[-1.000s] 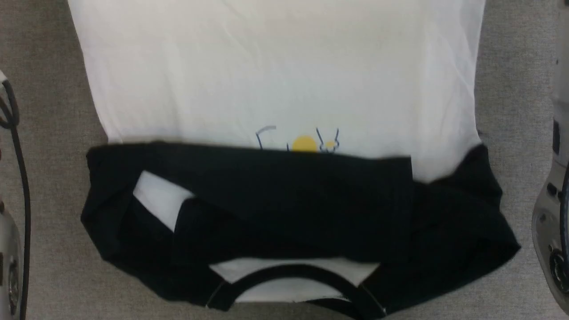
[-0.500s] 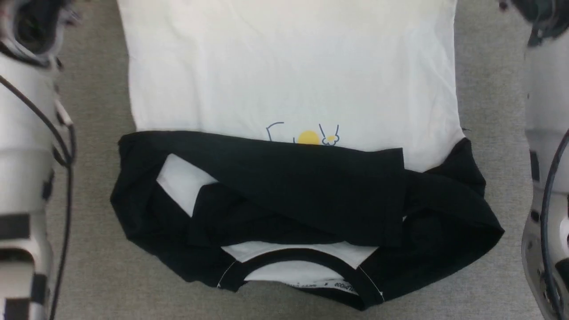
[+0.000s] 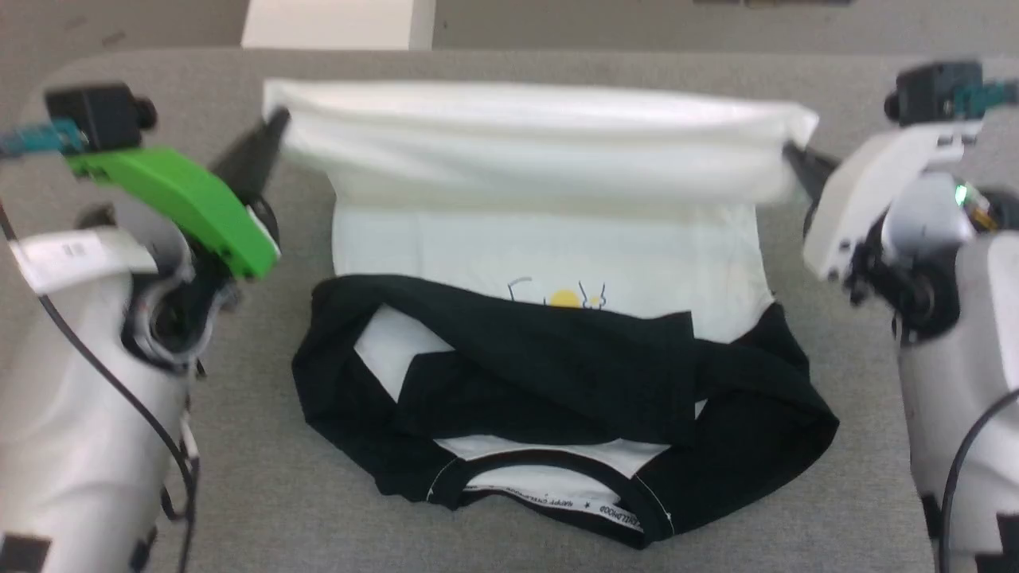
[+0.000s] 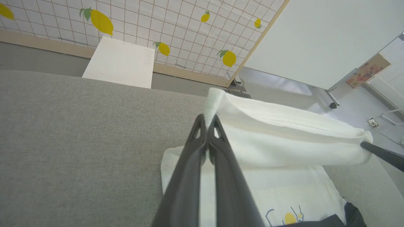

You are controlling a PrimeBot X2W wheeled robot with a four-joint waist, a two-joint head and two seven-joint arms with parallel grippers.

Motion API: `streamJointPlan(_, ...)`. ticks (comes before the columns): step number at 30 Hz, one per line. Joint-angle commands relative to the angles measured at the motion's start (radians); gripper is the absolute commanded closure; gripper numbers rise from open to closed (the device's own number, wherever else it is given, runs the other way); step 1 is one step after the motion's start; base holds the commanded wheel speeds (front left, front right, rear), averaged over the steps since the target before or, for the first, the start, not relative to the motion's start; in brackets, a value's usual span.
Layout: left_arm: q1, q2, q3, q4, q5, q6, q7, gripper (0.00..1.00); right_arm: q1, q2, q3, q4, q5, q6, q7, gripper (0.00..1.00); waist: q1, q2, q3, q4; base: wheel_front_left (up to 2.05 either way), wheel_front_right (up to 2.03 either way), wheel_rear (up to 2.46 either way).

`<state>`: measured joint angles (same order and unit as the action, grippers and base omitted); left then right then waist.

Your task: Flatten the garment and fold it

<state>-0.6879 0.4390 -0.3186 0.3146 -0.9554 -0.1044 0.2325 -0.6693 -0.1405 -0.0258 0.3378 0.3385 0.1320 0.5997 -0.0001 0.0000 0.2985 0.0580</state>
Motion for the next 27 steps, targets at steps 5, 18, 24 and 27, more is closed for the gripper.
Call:
streamJointPlan(5, 0.189, -0.024, -0.007, -0.076, -0.04, 0.053, -0.006, 1.0, 0.172, 0.014, -0.02, -0.068, 0.043, -0.001, 0.03, 1.0, 0.0001, 0.0, -0.219, 0.029, 0.0, 0.0, 0.0)
streamJointPlan(18, 0.49, -0.072, -0.025, -0.135, -0.084, 0.133, -0.043, 1.0, 0.469, 0.049, -0.056, -0.18, 0.077, -0.001, 0.087, 1.0, 0.0001, 0.0, -0.302, 0.034, 0.0, 0.0, 0.0)
streamJointPlan(24, 0.579, -0.079, -0.025, -0.109, -0.103, 0.159, -0.048, 1.0, 0.575, 0.063, -0.073, -0.19, 0.089, -0.001, 0.103, 1.0, 0.0001, 0.0, -0.318, 0.025, 0.0, 0.0, 0.0)
streamJointPlan(27, 0.609, -0.081, -0.027, -0.091, -0.107, 0.171, -0.048, 1.0, 0.611, 0.07, -0.075, -0.184, 0.086, -0.001, 0.101, 1.0, 0.0001, 0.0, -0.316, 0.02, 0.0, 0.0, 0.0)
